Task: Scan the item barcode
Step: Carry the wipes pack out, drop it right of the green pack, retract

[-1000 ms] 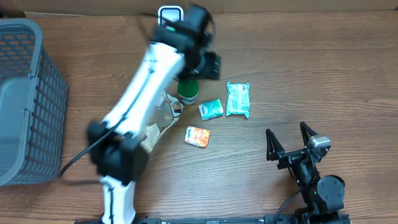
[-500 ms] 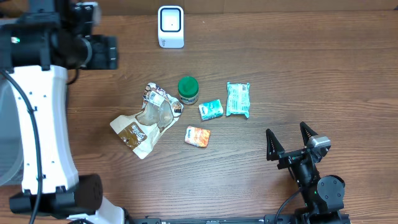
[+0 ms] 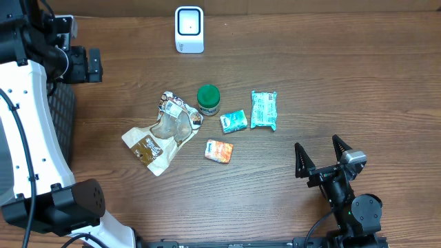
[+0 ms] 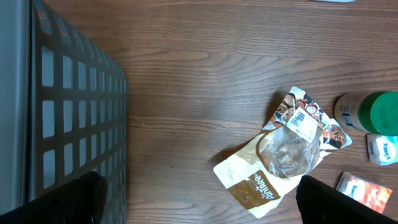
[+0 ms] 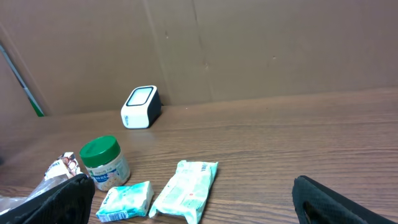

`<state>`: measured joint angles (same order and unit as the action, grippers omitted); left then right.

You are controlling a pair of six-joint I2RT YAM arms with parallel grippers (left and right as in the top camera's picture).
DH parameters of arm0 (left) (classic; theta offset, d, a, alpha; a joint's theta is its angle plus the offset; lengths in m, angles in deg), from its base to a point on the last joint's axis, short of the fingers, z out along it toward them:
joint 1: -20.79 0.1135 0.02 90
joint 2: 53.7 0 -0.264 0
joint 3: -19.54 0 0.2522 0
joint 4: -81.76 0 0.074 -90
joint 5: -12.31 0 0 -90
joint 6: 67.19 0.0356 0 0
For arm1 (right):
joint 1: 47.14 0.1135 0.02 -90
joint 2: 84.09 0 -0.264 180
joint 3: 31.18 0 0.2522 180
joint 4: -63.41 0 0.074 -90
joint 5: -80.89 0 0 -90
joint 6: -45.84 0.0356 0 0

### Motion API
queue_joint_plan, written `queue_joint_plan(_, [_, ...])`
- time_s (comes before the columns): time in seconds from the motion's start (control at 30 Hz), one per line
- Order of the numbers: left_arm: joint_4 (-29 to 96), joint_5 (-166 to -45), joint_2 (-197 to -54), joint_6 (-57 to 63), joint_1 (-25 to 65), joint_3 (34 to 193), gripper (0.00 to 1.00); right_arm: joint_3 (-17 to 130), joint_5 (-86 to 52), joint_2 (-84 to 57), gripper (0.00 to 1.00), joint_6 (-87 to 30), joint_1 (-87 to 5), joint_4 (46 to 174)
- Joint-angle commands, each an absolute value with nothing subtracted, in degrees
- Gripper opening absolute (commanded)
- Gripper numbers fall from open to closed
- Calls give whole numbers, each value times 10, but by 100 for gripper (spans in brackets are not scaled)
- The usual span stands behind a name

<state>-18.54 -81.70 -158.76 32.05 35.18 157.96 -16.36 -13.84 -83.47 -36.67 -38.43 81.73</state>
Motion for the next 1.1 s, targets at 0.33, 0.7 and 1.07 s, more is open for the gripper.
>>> queue_joint_plan(0.33, [-171, -820, -1591, 365, 354, 1578, 99, -170, -141, -839, 100, -365, -385, 815])
queue_joint_plan(0.7, [-171, -821, -1591, 365, 354, 1578, 99, -170, -141, -839, 100, -365, -385, 815])
queue_joint_plan(1.07, [-171, -821, -1591, 365, 354, 1578, 100, -170, -139, -839, 100, -367, -385, 815])
